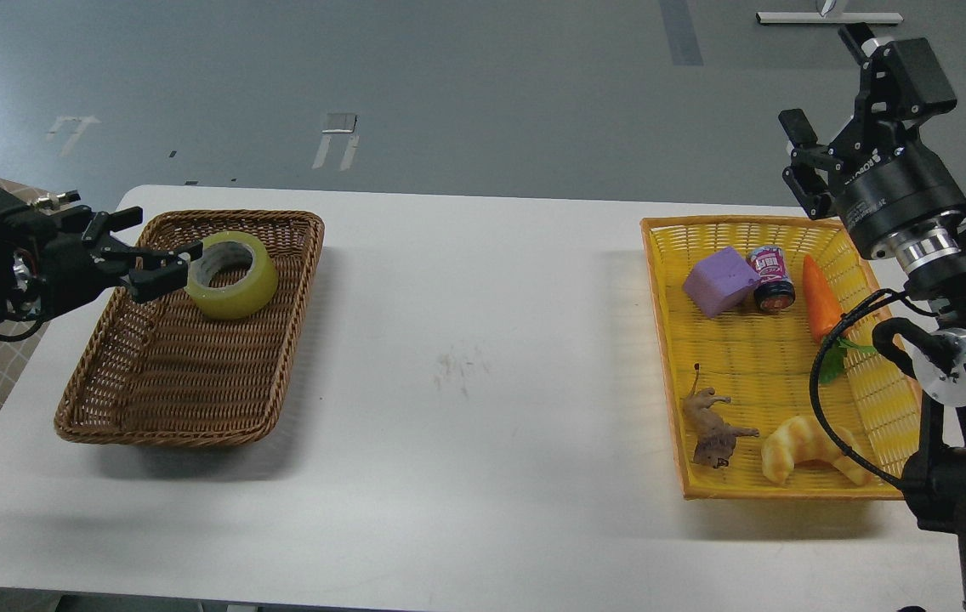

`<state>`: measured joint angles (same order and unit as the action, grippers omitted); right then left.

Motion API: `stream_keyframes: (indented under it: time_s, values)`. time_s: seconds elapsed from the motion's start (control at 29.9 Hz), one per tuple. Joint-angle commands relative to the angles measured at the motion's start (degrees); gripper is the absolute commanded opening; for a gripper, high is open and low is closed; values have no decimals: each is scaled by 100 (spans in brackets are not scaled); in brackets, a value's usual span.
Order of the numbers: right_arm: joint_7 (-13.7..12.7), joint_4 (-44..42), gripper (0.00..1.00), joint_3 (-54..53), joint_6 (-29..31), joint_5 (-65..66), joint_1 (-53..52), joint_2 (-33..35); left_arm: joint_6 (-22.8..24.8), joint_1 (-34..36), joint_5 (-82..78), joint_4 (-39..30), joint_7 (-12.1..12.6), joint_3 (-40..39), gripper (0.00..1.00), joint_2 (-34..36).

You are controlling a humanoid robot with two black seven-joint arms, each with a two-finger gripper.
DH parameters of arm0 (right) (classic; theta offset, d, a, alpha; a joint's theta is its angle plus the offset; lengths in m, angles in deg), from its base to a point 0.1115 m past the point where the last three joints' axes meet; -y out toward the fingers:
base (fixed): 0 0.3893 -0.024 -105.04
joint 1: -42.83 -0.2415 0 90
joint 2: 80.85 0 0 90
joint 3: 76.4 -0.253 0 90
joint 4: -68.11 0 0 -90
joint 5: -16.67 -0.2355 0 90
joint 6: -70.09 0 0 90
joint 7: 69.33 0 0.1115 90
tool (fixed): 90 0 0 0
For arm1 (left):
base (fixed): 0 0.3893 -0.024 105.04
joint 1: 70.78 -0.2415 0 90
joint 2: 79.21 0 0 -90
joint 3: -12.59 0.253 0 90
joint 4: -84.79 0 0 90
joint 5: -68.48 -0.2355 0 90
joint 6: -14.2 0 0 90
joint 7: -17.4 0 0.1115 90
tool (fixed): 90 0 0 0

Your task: Place and transfer tape with both arms

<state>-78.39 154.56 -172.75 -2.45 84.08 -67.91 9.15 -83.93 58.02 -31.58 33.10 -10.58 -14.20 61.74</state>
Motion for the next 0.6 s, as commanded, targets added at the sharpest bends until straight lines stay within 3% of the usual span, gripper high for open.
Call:
stream_keyframes:
  time_s: [0.0, 0.13, 0.33, 0.37, 0.4, 0.57]
  values:
    - [0, 4, 100, 11, 4, 0, -27, 0, 67, 294, 1091, -271, -2, -27, 98, -164]
    - [0, 4, 99, 20, 12, 0, -71, 0, 216, 724, 3205, -833, -2, -45, 98, -208]
    - [-9, -14, 100, 98, 82, 8, -79, 0, 804, 1611, 5458, -922, 12, -54, 98, -402]
    - [-9, -23, 100, 134, 83, 8, -97, 0, 892, 1753, 5636, -922, 160, -54, 98, -402]
    - [-9, -49, 100, 221, 83, 8, -167, 0, 1076, 1972, 5968, -931, 457, -62, 98, -419]
    - [-9, -93, 100, 503, 74, 8, -360, 105, 1806, 2220, 7497, -931, 1311, -535, 98, -787]
